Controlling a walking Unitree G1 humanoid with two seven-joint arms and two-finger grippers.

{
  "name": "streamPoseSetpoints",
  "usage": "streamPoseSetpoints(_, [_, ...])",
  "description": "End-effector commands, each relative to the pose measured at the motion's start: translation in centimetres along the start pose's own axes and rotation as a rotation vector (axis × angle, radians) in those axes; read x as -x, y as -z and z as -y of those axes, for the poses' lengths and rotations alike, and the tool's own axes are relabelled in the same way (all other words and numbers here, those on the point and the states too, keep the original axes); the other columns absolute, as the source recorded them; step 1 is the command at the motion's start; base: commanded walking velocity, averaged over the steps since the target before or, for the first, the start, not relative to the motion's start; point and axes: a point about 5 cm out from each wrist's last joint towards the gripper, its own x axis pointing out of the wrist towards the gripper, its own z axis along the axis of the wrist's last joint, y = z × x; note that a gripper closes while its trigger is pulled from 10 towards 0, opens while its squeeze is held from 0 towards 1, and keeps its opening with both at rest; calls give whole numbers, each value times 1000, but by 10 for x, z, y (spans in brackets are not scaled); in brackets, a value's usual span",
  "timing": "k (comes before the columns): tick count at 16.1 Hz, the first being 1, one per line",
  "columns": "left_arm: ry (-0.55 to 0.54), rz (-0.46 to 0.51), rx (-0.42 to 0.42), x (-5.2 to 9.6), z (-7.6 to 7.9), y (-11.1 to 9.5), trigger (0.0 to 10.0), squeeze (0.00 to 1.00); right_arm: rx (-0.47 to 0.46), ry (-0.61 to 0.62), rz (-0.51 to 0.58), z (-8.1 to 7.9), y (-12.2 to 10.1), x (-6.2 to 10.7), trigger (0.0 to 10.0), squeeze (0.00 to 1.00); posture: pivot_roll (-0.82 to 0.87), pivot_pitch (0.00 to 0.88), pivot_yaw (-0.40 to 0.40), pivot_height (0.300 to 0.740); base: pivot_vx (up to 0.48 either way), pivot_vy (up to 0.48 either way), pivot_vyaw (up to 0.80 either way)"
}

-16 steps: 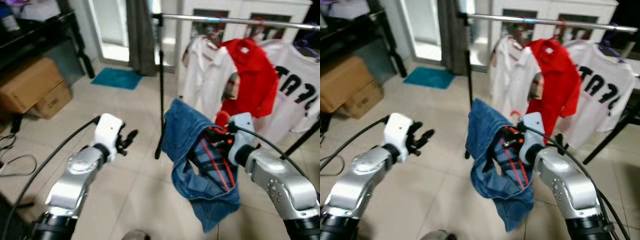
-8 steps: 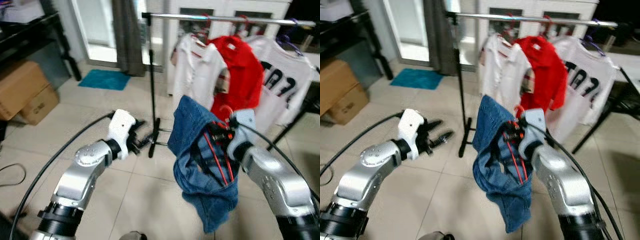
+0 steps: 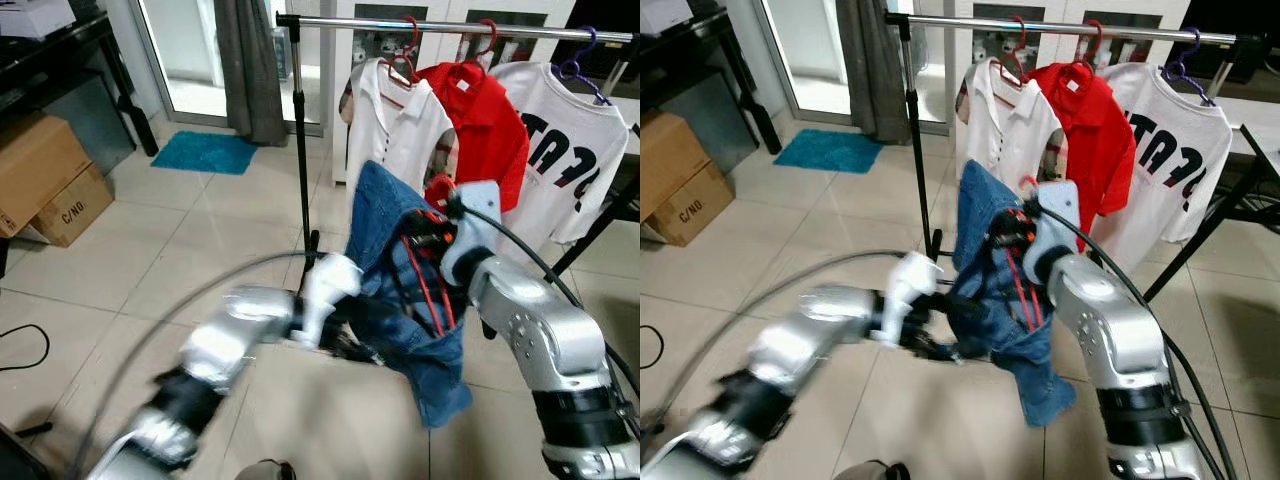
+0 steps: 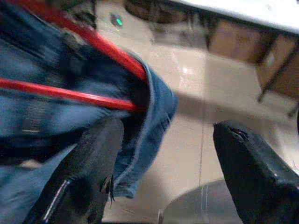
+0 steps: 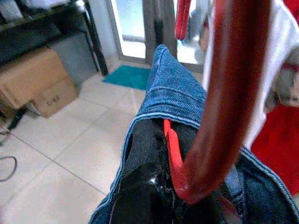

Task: Hang hanger

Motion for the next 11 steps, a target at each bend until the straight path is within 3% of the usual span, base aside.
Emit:
streamPoseSetpoints(1, [-6,-60,-48,-1,-3,6,10000,0,4,-11,59,-3,-17,2,10000,0,-166,0,38,740,0,0,0])
streamPoseSetpoints(6, [-56,-103,-189,-18,-15,12,10000,0,-20,-37,74,-13,-23,2,10000,0,-179,0,47,740,0,0,0])
streamPoseSetpoints(7, [-55,-80,-191,-19,-15,10,4980,0,-21,-38,73,-13,-24,3,10000,0,-180,0,47,740,0,0,0])
streamPoseSetpoints(8, [-62,-26,-190,-20,-15,6,1882,0,-21,-37,73,-13,-24,3,10000,0,-180,0,50,740,0,0,0])
streamPoseSetpoints(9, [-55,12,-180,-22,-15,4,0,0,-21,-36,70,-12,-24,4,10000,0,-179,0,49,740,0,0,0])
streamPoseSetpoints(11, [-45,8,-184,-24,-14,7,0,0,-23,-36,66,-13,-23,4,10000,0,-180,0,50,740,0,0,0])
